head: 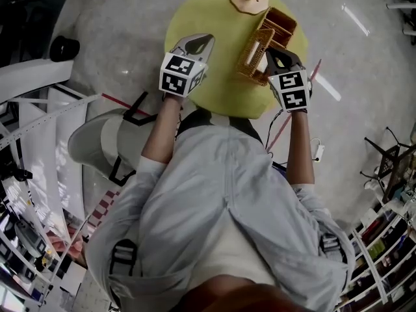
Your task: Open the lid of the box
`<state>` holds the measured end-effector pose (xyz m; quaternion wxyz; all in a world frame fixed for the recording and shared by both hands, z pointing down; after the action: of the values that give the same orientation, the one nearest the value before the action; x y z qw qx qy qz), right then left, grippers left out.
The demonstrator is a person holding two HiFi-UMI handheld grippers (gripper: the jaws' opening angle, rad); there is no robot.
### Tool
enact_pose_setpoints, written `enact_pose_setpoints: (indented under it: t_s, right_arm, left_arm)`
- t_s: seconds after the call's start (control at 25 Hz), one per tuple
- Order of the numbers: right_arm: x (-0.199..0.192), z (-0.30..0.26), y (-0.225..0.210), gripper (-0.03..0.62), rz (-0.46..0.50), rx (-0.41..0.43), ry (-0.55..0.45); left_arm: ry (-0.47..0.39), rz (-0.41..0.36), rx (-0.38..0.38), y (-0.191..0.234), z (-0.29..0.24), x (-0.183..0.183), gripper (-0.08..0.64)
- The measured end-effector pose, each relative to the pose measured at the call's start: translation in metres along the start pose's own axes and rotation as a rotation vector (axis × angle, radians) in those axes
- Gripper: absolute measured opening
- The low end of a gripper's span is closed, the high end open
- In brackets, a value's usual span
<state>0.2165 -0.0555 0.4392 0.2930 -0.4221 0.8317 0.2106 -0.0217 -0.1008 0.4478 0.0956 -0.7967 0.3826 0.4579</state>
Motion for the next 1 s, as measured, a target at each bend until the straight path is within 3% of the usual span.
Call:
enact_pose_setpoints:
  t_s: [0.48,1.0]
  right_arm:
    - [0.07,-0.073,0.048,0.035,0.076,0.027,0.044]
    - [0.061,-0.168,0.091,0.038,0.073,0.036,0.267]
  left_arm:
    - [0.013,0.043,0.014,0.086,0.027,-0.017,0.031]
    - [0.066,0.049,-0.005,0.154,0.035,-0.042,0.031]
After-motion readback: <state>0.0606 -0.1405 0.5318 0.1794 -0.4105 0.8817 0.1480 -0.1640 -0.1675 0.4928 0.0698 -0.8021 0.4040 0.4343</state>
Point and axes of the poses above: the fingertips, and each gripper's own axes: z backward along the fingers, y to its left, x out of its top, the point moved 9 cm from there along z, backward along the fingers, and after that the axes turned 3 degrees about y, right-handed, at the moved point
